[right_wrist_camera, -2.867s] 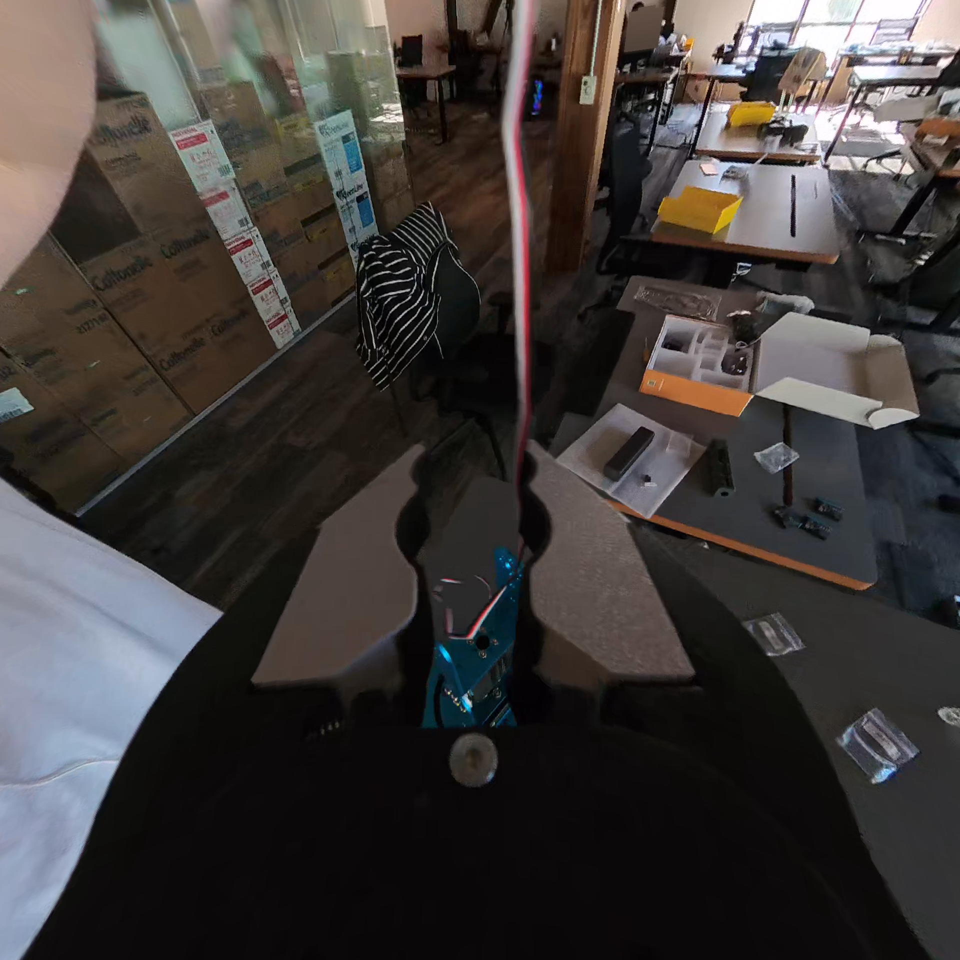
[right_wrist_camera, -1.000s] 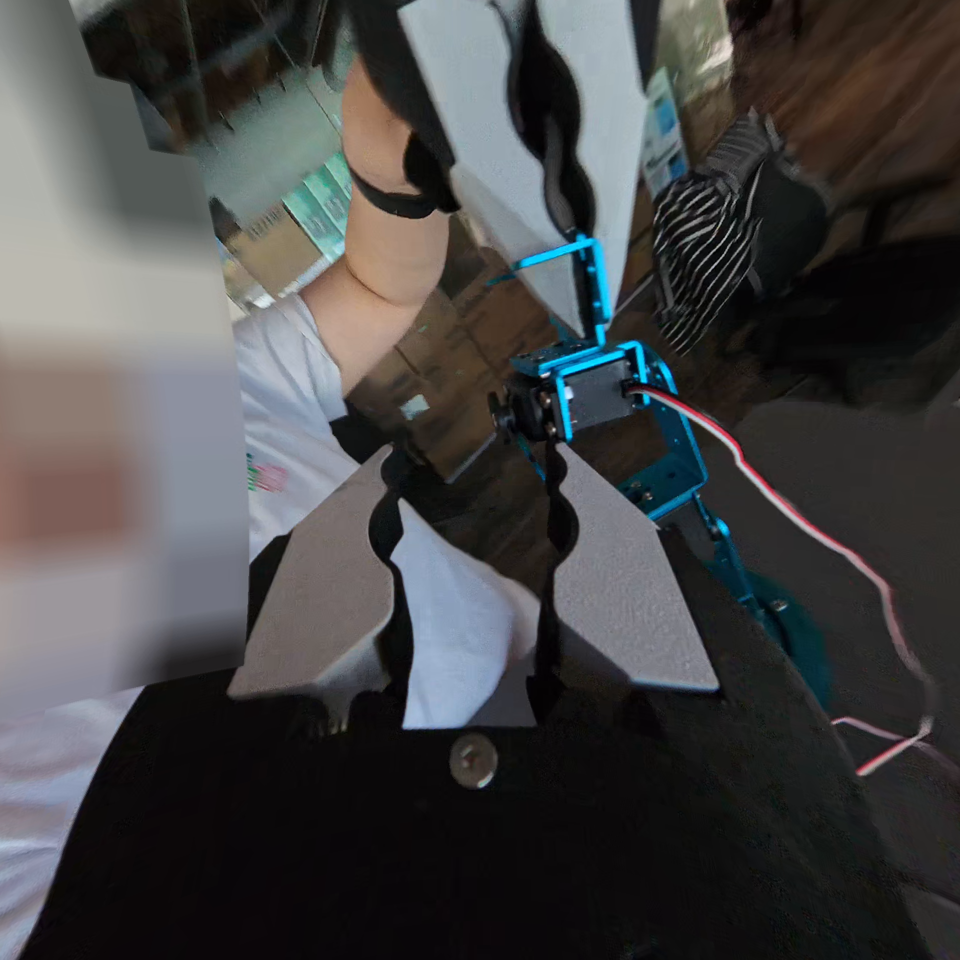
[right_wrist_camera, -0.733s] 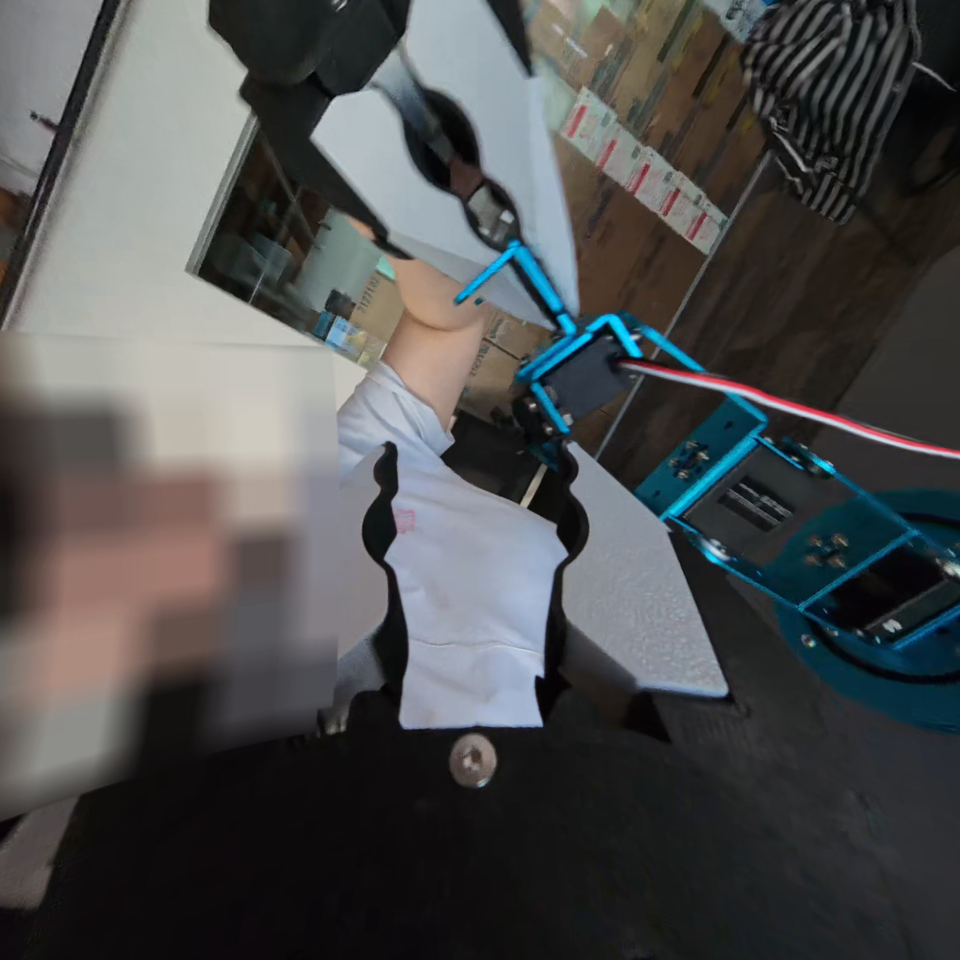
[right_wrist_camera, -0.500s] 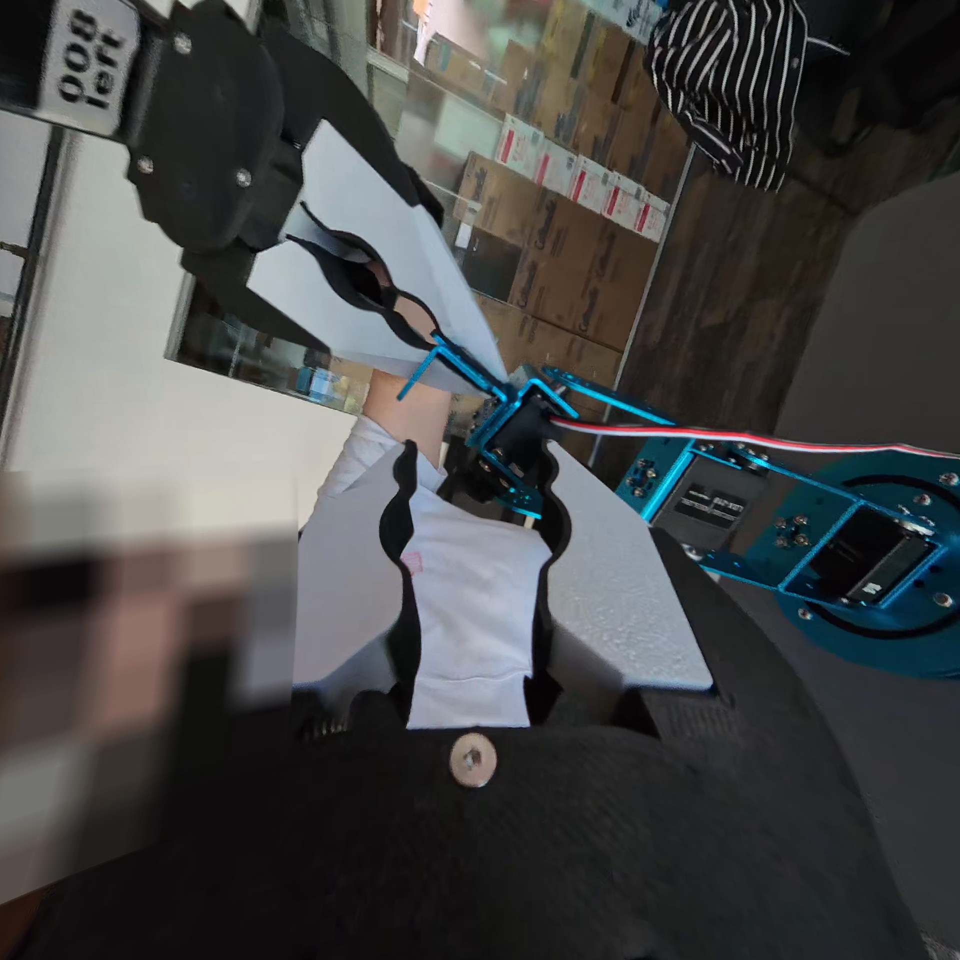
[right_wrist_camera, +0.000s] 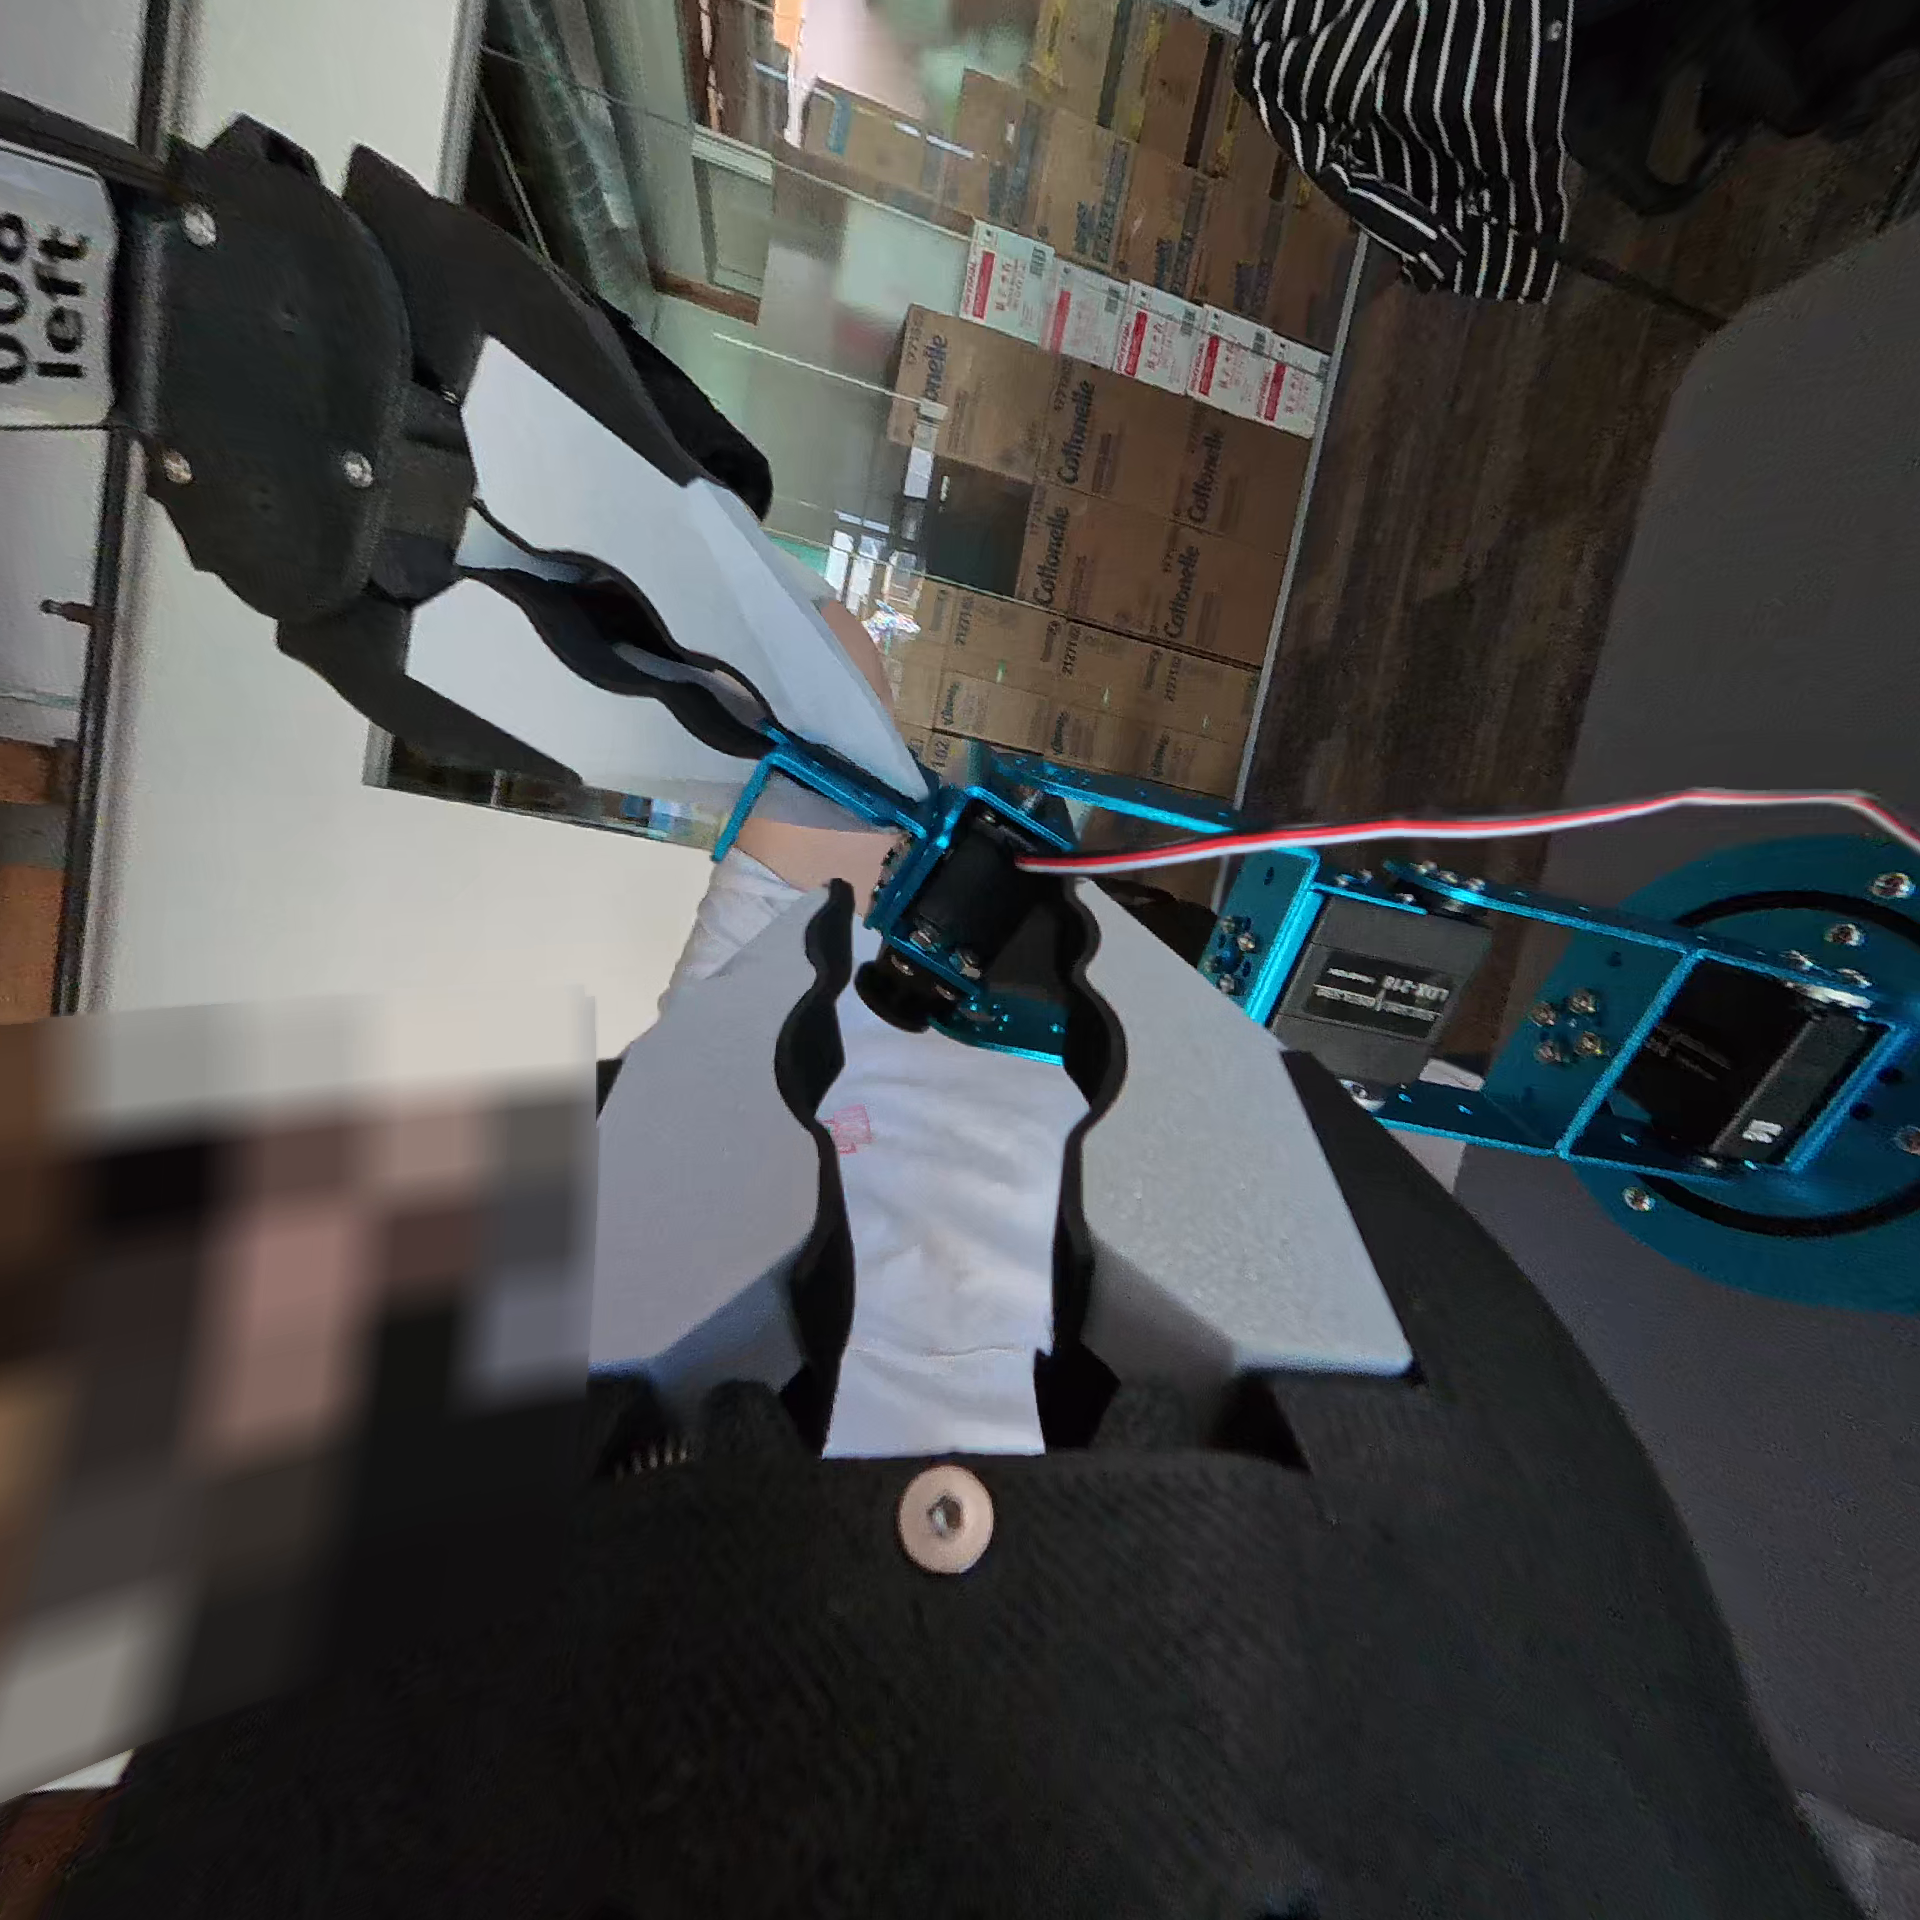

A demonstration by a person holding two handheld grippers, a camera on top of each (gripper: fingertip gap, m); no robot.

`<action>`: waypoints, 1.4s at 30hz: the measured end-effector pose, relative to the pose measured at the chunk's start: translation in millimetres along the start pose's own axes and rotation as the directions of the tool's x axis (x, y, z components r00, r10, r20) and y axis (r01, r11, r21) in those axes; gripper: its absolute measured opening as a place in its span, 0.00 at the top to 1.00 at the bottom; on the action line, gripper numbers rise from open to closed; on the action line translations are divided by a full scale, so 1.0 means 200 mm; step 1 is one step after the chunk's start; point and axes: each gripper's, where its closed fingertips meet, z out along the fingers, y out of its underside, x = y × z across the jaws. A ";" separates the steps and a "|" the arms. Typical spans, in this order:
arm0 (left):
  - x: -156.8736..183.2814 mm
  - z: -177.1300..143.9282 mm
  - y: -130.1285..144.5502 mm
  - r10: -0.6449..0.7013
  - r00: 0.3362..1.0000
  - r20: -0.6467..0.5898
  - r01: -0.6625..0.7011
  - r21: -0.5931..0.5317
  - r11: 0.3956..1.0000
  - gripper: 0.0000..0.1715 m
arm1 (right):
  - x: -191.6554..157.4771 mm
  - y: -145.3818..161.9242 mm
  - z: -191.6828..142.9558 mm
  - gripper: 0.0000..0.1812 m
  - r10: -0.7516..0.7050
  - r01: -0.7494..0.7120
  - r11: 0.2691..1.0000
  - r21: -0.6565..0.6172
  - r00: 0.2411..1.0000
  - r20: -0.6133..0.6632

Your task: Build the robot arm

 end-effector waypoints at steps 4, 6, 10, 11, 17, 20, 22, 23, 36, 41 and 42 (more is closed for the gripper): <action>0.00 0.00 -0.01 0.013 1.000 -0.003 -0.013 0.002 1.000 1.00 | 0.04 0.00 -0.01 0.76 0.045 -0.046 0.999 -0.018 0.998 -0.048; 0.00 0.00 -0.01 0.021 1.000 -0.003 -0.021 0.005 1.000 1.00 | 0.04 0.00 0.00 0.76 0.067 -0.067 0.998 -0.021 0.997 -0.040; 0.01 0.00 -0.01 0.036 0.999 -0.019 -0.036 0.011 0.999 1.00 | 0.01 0.02 0.05 0.81 0.103 -0.104 0.991 -0.089 0.994 -0.018; 0.01 0.00 -0.01 0.045 0.999 -0.018 -0.045 0.014 0.999 1.00 | 0.01 0.02 0.05 0.82 0.105 -0.106 0.990 -0.096 0.994 -0.016; 0.03 -0.05 -0.02 0.086 0.996 -0.030 -0.083 0.098 0.992 0.93 | -0.02 0.02 0.07 0.83 0.130 -0.125 0.989 -0.081 0.989 0.071; 0.02 -0.13 -0.05 0.090 0.995 -0.048 -0.076 0.231 0.970 0.74 | -0.03 0.00 0.07 0.84 0.123 -0.117 0.991 -0.061 0.987 0.102; 0.02 -0.21 -0.05 0.092 0.993 -0.080 -0.060 0.335 0.940 0.65 | -0.03 0.00 0.08 0.84 0.119 -0.113 0.992 -0.059 0.986 0.119; 0.02 -0.25 -0.05 0.101 0.991 -0.085 -0.060 0.390 0.919 0.65 | -0.03 0.00 0.08 0.84 0.115 -0.109 0.993 -0.056 0.985 0.125; 0.11 -0.13 0.10 0.135 0.991 0.024 -0.087 0.873 0.480 0.60 | -0.07 -0.07 0.05 0.84 0.020 -0.029 0.998 0.052 0.988 0.156; 0.07 -0.02 0.06 0.081 0.983 0.162 -0.181 0.855 0.485 0.70 | -0.05 -0.06 0.04 0.84 -0.004 -0.011 0.996 0.084 0.984 0.179; 0.06 -0.02 0.06 0.066 0.980 0.189 -0.197 0.855 0.480 0.73 | -0.05 -0.05 0.04 0.84 -0.004 -0.013 0.996 0.090 0.982 0.189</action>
